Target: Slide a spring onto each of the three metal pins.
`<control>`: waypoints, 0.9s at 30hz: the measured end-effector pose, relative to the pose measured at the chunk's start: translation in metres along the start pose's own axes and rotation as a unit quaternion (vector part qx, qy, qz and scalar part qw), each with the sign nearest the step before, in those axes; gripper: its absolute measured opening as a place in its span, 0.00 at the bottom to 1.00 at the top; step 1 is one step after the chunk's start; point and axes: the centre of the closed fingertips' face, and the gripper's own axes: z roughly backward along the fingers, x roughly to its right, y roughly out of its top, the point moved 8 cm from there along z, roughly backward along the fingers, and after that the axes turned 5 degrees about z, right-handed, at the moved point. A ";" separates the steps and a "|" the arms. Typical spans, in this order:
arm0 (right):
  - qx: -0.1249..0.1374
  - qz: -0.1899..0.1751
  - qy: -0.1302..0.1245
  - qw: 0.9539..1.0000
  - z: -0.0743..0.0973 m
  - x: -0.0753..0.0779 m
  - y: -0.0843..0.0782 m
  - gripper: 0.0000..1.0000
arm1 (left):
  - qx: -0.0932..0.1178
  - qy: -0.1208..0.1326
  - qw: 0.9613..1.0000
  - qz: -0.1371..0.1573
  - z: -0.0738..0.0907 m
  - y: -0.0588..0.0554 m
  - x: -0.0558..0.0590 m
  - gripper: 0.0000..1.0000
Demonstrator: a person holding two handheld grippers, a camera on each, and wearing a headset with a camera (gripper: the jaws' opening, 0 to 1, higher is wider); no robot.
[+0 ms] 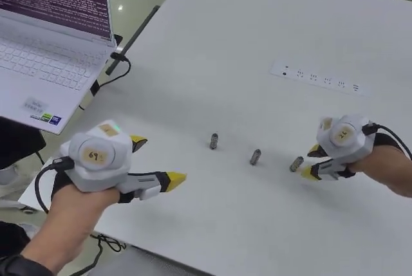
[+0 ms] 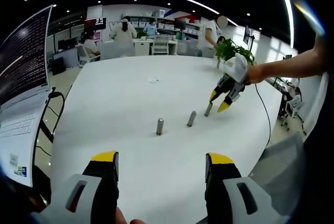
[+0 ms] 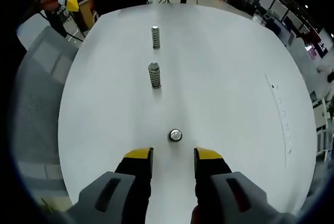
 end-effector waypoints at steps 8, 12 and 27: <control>0.035 -0.057 -0.028 0.997 0.009 -0.026 -0.015 0.33 | 0.005 -0.007 1.000 -0.013 0.001 0.006 0.000 0.63; 0.056 -0.090 -0.036 0.994 0.016 -0.037 -0.019 0.34 | 0.005 -0.011 1.000 -0.017 0.002 0.007 0.001 0.63; 0.099 -0.147 -0.092 0.980 0.046 -0.059 -0.023 0.38 | 0.011 -0.028 0.999 -0.024 0.003 0.007 0.005 0.63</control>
